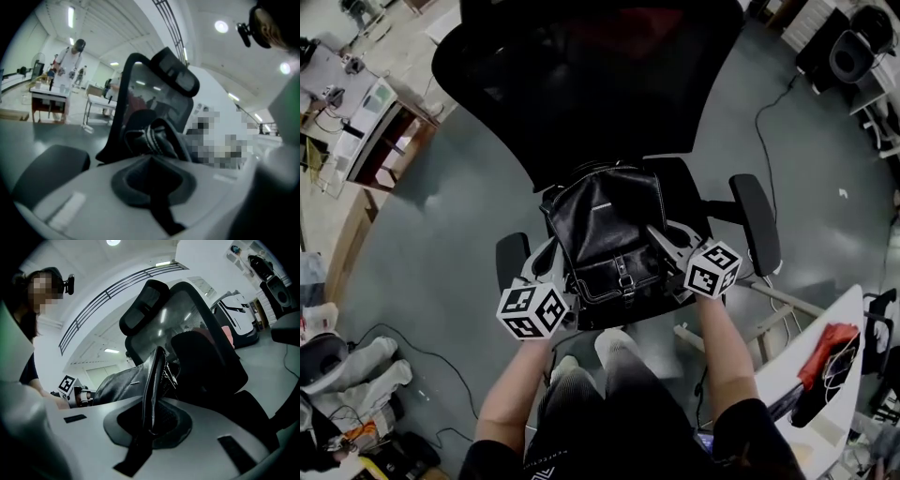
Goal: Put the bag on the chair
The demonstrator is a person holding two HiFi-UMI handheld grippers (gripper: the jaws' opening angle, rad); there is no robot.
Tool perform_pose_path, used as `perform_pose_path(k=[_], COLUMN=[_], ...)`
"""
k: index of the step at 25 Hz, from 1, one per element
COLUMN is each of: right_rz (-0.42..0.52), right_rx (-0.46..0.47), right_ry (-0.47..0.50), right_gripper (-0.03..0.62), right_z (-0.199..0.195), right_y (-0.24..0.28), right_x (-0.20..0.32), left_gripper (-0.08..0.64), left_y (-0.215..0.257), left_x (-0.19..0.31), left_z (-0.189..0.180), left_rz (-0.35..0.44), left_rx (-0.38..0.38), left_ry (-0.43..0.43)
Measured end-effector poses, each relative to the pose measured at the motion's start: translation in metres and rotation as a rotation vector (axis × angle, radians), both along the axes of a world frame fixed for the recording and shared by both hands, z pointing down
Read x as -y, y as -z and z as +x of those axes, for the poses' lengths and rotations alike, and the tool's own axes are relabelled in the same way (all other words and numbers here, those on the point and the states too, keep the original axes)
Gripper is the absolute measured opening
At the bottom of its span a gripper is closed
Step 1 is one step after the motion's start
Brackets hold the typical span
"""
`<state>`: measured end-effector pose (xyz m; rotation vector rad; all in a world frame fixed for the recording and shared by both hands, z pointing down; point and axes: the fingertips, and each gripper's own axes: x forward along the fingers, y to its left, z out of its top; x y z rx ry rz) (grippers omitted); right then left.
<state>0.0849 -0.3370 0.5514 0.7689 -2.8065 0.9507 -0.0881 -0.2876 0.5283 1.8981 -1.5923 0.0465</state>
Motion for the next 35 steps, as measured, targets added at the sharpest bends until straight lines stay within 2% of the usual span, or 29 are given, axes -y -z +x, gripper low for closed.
perform_pose_path(k=[12, 18, 23, 35], right_rz=[-0.032, -0.032, -0.037, -0.039], right_rx=[-0.05, -0.068, -0.111, -0.21], right_ry=[-0.006, -0.031, -0.046, -0.087], right_gripper=[0.026, 0.028, 0.031, 0.054], right_z=[-0.006, -0.004, -0.005, 0.001], right_y=[-0.054, -0.069, -0.082, -0.11], right_x=[0.025, 0.033, 0.033, 0.039], left_gripper=[0.002, 0.003, 0.003, 0.003], left_y=[-0.051, -0.065, -0.083, -0.105], left_x=[0.022, 0.033, 0.033, 0.043], left_z=[-0.009, -0.011, -0.02, -0.02], left_rz=[-0.094, -0.095, -0.141, -0.122], left_rx=[0.043, 0.077, 0.113, 0.136], left_ry=[0.077, 0.108, 0.174, 0.184])
